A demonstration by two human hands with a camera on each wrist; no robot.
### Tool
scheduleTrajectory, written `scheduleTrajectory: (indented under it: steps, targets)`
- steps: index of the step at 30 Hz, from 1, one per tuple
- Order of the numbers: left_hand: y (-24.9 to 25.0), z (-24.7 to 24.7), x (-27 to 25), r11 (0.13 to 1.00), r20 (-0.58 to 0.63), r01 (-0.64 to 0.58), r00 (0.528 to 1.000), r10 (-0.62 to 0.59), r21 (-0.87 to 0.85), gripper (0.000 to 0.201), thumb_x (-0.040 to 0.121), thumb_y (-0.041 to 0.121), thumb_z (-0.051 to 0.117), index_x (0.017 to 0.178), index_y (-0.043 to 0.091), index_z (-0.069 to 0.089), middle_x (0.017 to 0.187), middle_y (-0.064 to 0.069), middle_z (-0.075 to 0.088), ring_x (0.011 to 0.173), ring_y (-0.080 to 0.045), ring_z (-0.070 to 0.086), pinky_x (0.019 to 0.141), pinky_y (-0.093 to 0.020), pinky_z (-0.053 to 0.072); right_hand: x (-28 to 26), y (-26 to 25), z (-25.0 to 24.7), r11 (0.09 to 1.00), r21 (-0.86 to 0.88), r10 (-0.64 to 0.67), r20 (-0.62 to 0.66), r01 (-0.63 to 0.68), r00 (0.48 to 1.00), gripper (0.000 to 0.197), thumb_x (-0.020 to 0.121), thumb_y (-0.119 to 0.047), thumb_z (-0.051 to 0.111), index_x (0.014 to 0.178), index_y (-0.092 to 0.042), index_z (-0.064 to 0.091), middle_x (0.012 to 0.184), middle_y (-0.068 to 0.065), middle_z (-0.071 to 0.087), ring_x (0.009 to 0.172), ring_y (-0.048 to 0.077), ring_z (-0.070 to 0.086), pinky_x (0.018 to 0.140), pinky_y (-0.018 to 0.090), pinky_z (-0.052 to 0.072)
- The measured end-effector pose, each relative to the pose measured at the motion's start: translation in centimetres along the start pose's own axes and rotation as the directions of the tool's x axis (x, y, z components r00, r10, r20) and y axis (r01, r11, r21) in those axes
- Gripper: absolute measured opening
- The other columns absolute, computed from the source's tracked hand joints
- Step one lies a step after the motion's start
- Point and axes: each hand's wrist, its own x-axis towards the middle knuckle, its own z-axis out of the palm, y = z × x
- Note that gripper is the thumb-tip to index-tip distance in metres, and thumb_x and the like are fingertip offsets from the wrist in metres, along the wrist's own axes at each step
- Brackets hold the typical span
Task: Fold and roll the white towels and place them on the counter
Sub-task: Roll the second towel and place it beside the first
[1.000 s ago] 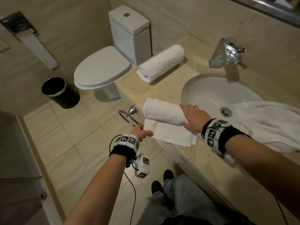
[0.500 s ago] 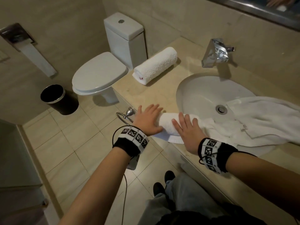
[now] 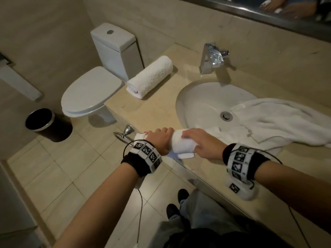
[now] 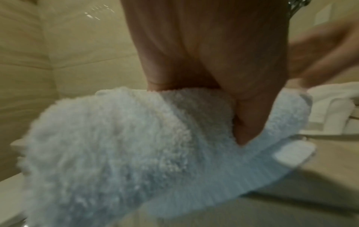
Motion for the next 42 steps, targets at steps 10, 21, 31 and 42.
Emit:
scheduleTrajectory:
  steps: [10,21,31,42]
  targets:
    - [-2.5,1.2,-1.7,0.997,-0.061,-0.059,0.997,0.055,-0.051,0.091,0.065,0.043,0.075,0.141,0.036,0.025,0.129,0.001,0.051,0.115,-0.023,0.050,0.098,-0.038,0.041,1.6,1.0,0.6,0.972,-0.135,0.200,0.054,-0.191,0.978,0.058,0.071,-0.033,0.068,0.121,-0.021,0.040,0.115,0.004,0.054,0.102,0.029,0.054,0.079,0.033,0.041]
    - [-6.3,2.7,-3.6,0.859,0.085,0.236,0.971,-0.221,-0.454,0.077,0.055,0.034,0.085,0.122,0.021,0.049,0.107,0.003,0.061,0.102,-0.019,0.059,0.086,-0.031,0.048,3.0,0.7,-0.5,0.980,-0.120,0.168,0.103,-0.156,0.980,0.051,0.073,-0.022,0.066,0.117,-0.016,0.042,0.109,0.009,0.054,0.094,0.029,0.057,0.077,0.039,0.049]
    - [-7.7,4.4,-5.0,-0.119,0.284,0.258,0.883,-0.374,-0.959,0.039,0.091,0.011,0.053,0.130,0.009,0.047,0.116,-0.010,0.058,0.088,-0.017,0.059,0.065,-0.028,0.054,4.6,1.2,-0.6,0.933,-0.156,0.340,0.076,-0.325,0.937,0.049,0.075,-0.030,0.063,0.119,-0.022,0.042,0.116,0.007,0.058,0.108,0.029,0.053,0.092,0.041,0.040]
    - [-5.0,2.1,-2.0,0.147,0.203,0.317,0.835,-0.511,-0.937,0.057,0.091,0.042,0.048,0.140,0.018,0.032,0.138,-0.008,0.040,0.117,-0.029,0.048,0.090,-0.042,0.050,7.3,-2.6,0.0,0.913,-0.377,0.208,0.101,-0.156,0.973,0.083,0.070,-0.046,0.069,0.139,-0.028,0.026,0.134,0.006,0.042,0.126,0.027,0.038,0.104,0.049,0.028]
